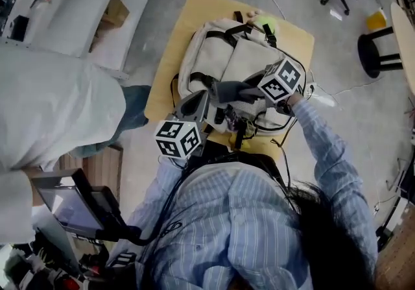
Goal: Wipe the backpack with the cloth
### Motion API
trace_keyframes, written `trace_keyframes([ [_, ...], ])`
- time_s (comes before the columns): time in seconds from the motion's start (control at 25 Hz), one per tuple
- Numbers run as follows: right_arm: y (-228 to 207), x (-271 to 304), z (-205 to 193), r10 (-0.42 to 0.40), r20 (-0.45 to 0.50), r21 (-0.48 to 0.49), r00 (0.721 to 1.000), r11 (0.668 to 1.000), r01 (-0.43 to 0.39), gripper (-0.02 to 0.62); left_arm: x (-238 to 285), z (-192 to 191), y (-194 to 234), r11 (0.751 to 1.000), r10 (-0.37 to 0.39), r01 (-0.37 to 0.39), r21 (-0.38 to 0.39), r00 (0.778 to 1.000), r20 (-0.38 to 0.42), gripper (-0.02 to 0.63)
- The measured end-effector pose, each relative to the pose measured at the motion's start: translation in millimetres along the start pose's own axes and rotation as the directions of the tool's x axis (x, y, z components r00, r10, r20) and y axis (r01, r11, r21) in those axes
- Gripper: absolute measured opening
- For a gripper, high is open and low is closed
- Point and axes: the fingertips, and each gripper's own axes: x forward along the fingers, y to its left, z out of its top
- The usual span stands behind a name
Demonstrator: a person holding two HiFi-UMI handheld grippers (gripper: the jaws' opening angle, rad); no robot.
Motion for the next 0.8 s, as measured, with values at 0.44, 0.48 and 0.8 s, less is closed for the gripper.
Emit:
trace_keyframes([
  [0.44,-128,-67,41,-0.211,0.074,0.166,0.975,0.966,0.197,0.106,-3,-7,-5,1.0,0.007,-0.007,0.003,1.0,-0.008,0.005],
  [0.48,-139,-74,43,-0.237,0.072,0.174,0.969,0.959,0.222,0.106,-3,-7,-5,1.0,0.01,-0.01,0.003,1.0,-0.008,0.005],
  [0.8,-187,-108,46,-0.329,0.106,0.284,0.938,0.914,0.289,0.106,-1,-9,-12,1.0,0.013,-0.013,0.009,1.0,-0.012,0.005],
])
